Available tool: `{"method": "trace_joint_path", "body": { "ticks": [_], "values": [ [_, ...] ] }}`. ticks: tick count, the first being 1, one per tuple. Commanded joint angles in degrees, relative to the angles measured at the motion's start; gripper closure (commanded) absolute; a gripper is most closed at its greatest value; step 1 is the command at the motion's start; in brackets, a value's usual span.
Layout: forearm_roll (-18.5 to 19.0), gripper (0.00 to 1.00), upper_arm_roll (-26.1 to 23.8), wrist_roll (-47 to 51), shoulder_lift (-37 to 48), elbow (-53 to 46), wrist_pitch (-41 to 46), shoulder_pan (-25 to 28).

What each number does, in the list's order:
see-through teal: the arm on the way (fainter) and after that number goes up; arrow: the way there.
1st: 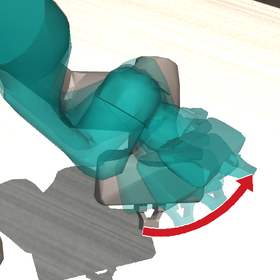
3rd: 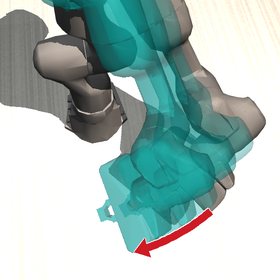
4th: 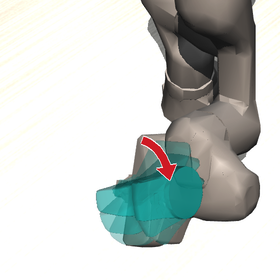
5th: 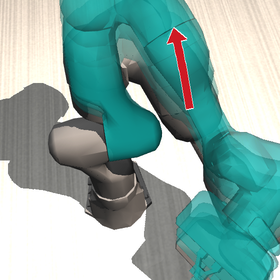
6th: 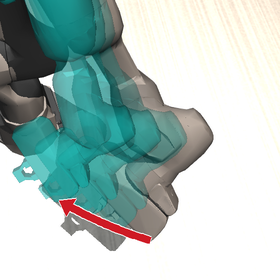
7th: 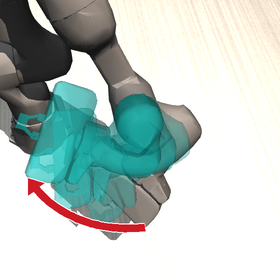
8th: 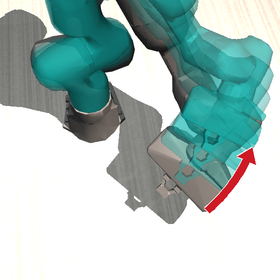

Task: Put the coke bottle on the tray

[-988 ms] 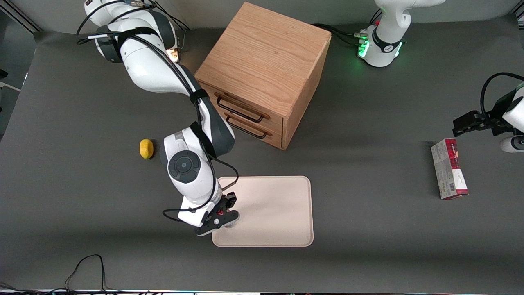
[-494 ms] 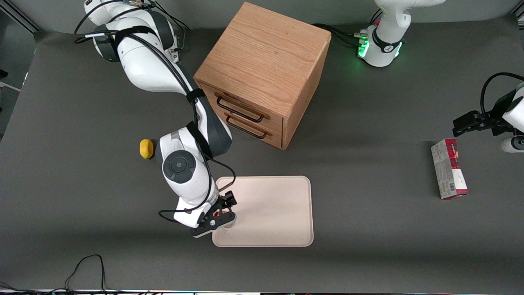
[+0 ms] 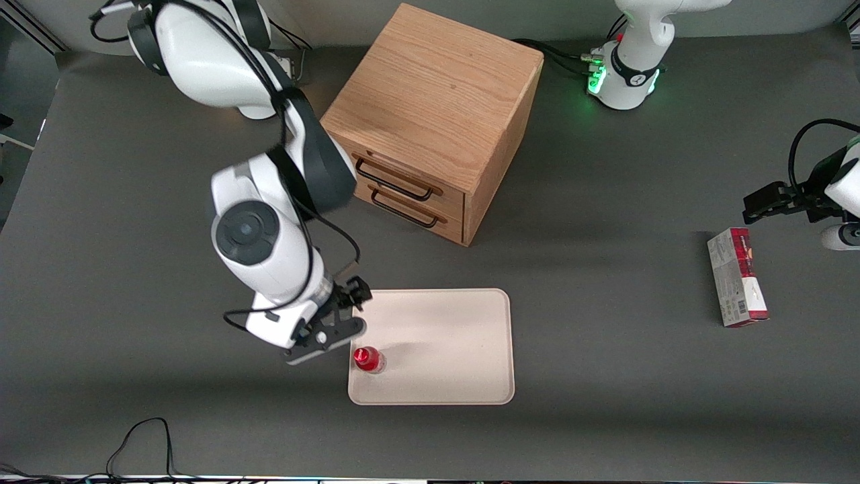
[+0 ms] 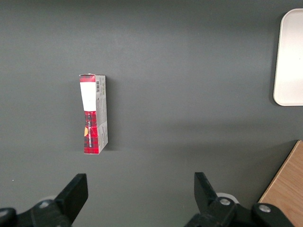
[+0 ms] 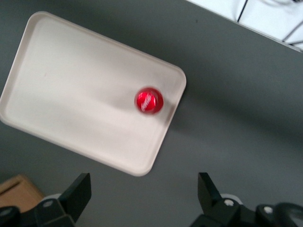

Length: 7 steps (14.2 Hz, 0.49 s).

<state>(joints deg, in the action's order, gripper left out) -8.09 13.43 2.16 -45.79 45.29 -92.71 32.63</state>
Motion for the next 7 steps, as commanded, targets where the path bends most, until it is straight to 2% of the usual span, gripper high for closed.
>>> {"method": "trace_joint_path", "body": {
  "ticks": [1,3,4,7],
  "values": [
    [1.75,0.0,0.19,3.81,6.48,1.46,8.47,0.51],
    [4.12,0.0,0.28,3.73,11.14,2.6,13.59,0.16],
    [4.74,0.0,0.28,3.64,15.08,6.61,13.78,-0.45],
    [4.84,0.0,-0.24,3.55,30.62,27.85,7.04,-5.1]
  ]
}}
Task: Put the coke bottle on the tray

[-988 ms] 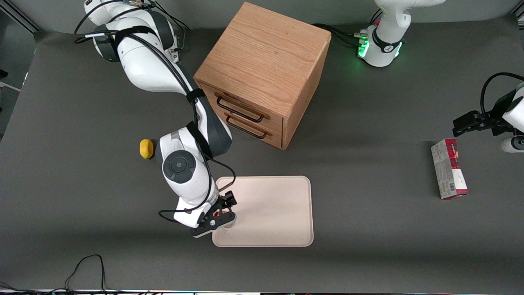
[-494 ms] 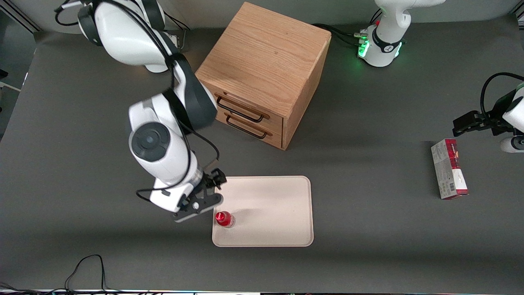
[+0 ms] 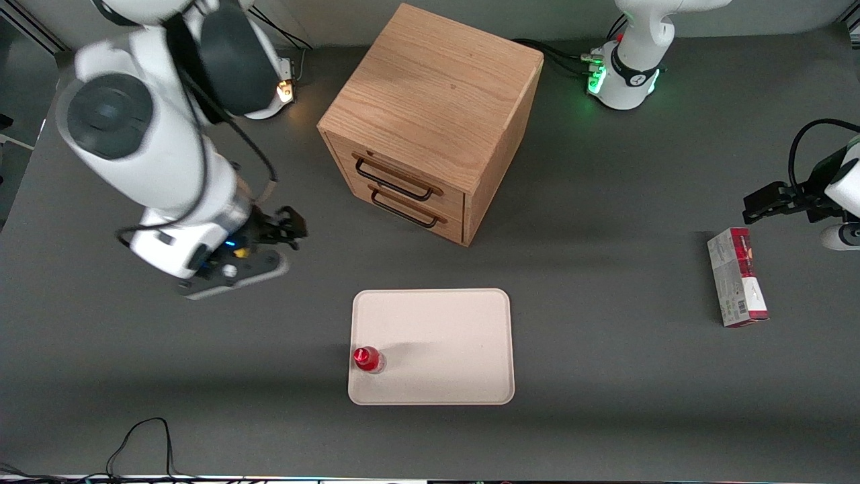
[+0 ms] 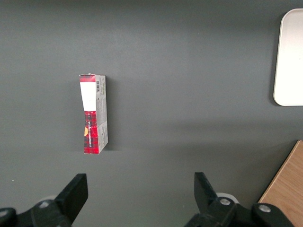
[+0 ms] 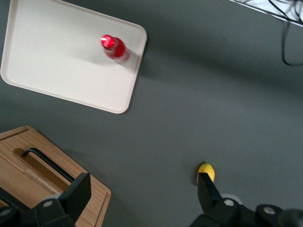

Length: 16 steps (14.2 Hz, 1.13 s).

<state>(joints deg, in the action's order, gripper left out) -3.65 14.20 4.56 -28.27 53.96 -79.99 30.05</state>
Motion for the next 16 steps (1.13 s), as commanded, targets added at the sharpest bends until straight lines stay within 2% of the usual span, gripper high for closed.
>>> {"method": "trace_joint_path", "body": {
  "ticks": [1,3,7,9,11,16],
  "values": [
    [0.4,0.0,-1.01,0.81,17.24,24.82,-8.14,-4.11],
    [0.4,0.0,-1.37,0.02,20.96,29.08,-9.22,-9.46],
    [0.57,0.0,-3.03,-6.4,23.51,30.67,-9.48,-17.73],
    [2.4,0.0,-4.44,-6.4,25.97,32.86,-10.53,-20.81],
    [6.1,0.0,-5.76,-6.49,27.73,34.88,-10.89,-21.61],
    [6.46,0.0,-4.88,-7.54,27.92,35.25,-10.36,-21.88]
  ]
}}
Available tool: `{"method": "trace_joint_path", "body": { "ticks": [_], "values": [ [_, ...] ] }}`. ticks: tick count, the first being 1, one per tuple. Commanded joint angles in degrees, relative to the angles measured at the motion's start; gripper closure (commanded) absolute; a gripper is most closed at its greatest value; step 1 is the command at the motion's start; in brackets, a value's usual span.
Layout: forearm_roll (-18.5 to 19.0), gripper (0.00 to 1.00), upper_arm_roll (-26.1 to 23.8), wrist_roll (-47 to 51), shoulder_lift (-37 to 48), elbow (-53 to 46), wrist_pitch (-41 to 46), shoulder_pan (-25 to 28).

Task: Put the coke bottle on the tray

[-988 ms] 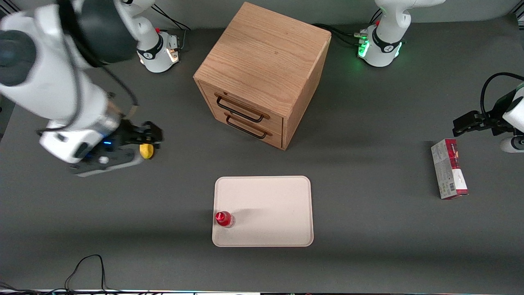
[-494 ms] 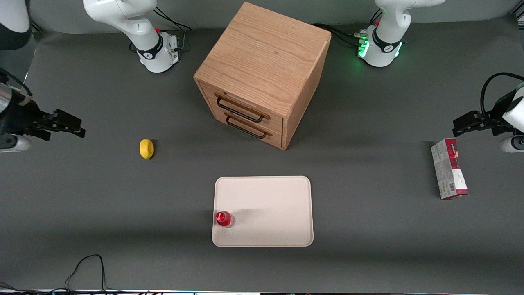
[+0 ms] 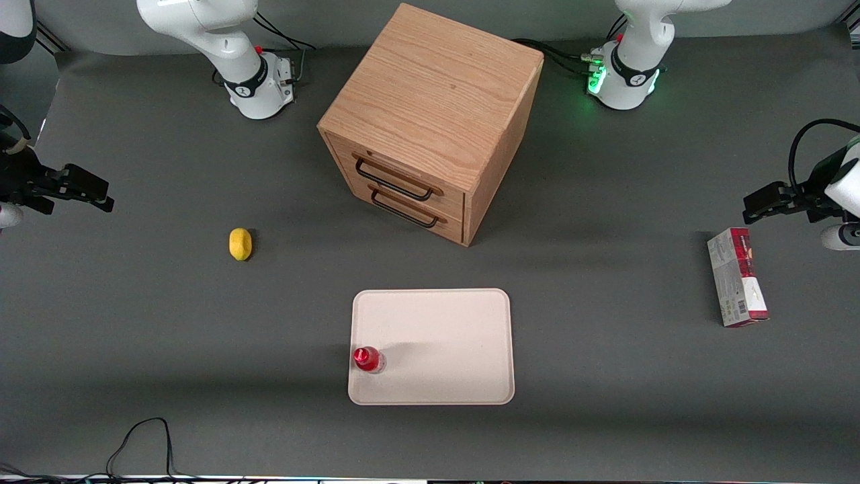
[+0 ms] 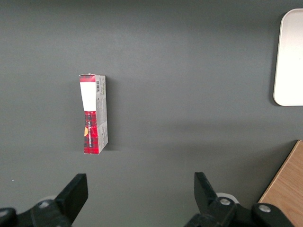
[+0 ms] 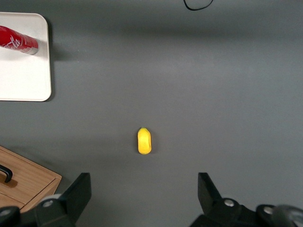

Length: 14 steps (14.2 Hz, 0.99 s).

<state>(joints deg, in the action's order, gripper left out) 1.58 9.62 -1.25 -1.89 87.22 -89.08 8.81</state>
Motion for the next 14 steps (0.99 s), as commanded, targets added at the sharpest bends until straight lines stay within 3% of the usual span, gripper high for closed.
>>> {"method": "trace_joint_path", "body": {
  "ticks": [1,14],
  "values": [
    [1.23,0.0,-0.31,-1.74,1.53,1.98,-1.27,-0.72],
    [0.88,0.0,-0.57,-0.77,1.09,1.63,-1.01,-1.78]
  ]
}}
